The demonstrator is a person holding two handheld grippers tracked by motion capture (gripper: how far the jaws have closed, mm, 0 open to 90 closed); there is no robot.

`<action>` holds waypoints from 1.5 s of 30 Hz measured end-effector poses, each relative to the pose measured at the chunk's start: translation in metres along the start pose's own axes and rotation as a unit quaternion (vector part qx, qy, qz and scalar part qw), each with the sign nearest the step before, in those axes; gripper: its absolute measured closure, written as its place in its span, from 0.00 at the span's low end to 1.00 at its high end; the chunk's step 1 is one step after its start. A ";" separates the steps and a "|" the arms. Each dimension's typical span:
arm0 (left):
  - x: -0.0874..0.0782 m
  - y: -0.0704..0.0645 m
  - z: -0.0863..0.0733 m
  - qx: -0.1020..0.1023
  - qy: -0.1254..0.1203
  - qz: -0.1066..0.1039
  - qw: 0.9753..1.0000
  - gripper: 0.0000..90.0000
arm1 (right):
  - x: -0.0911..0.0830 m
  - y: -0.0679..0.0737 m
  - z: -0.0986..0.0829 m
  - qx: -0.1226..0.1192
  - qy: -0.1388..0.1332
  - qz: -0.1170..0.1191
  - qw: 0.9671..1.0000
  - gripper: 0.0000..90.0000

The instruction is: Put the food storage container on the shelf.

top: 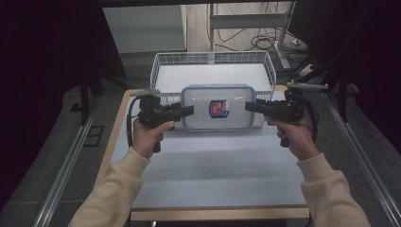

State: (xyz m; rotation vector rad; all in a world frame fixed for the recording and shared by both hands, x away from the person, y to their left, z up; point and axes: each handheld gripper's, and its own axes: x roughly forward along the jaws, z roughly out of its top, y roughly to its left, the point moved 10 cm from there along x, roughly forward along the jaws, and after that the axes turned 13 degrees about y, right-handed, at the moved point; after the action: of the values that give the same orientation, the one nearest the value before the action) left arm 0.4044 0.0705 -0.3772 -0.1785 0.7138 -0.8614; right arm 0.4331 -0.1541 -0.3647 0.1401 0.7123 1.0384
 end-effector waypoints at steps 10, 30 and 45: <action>-0.005 0.010 0.033 0.006 -0.006 0.004 1.000 0.53 | 0.003 -0.004 0.030 -0.006 0.004 -0.007 1.000 0.56; 0.011 0.062 0.084 -0.045 -0.001 -0.007 0.999 0.53 | 0.032 -0.044 0.094 0.032 0.026 -0.014 0.999 0.55; 0.026 0.083 0.095 -0.072 0.015 -0.015 0.997 0.51 | 0.044 -0.065 0.102 0.064 0.036 -0.017 0.997 0.55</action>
State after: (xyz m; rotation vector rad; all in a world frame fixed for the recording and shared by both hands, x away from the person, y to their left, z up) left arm 0.5287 0.0925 -0.3528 -0.3068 0.8032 -0.8436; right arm 0.5557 -0.1299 -0.3351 0.2017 0.8445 0.9692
